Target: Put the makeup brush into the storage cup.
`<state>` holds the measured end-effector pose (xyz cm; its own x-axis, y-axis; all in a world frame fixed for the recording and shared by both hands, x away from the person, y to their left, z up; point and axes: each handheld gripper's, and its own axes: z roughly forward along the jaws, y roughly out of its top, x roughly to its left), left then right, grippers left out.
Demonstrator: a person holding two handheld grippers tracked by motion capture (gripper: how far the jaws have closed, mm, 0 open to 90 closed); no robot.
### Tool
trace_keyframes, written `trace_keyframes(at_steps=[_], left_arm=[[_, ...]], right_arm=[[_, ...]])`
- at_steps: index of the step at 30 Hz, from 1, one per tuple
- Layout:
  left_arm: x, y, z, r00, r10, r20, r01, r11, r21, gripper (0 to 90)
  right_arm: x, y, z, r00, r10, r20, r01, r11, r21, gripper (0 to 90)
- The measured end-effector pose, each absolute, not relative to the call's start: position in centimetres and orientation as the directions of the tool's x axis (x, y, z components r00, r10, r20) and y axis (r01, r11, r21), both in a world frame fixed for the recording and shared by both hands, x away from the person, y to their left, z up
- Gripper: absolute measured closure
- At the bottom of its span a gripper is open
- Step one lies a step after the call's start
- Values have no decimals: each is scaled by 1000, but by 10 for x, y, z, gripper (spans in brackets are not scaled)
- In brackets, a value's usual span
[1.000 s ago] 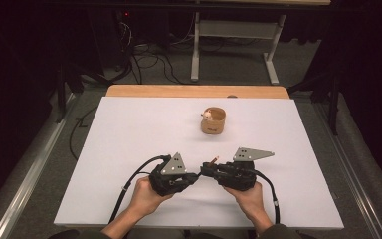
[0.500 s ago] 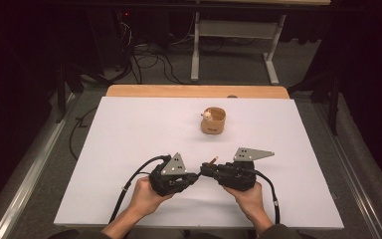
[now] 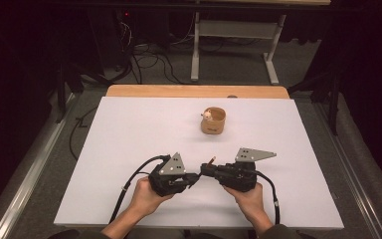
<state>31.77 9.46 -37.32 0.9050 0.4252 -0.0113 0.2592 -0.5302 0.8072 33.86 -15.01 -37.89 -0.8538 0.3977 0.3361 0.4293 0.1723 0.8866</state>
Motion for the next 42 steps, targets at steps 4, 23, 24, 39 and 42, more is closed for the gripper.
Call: trace_keyframes(at_steps=[4,23,24,39,42], left_arm=[[318,95,-373,903,430,-16,267,-530,805,752],[321,102,-374,866,497,-55,325,-476,817,424],[321,102,-374,866,497,-55,325,-476,817,420],[320,124,-367,836,538,-106,362,-397,843,382],[319,132,-363,828,551,-108,364,-380,850,378]], right_arm=[[339,-153,-378,-853,405,331,426,171,888,857],[340,-159,-374,-845,439,306,420,191,887,857],[340,-159,-374,-845,439,306,420,191,887,857],[340,-164,-371,-841,463,281,408,200,891,857],[340,-165,-371,-839,467,279,407,200,891,856]])
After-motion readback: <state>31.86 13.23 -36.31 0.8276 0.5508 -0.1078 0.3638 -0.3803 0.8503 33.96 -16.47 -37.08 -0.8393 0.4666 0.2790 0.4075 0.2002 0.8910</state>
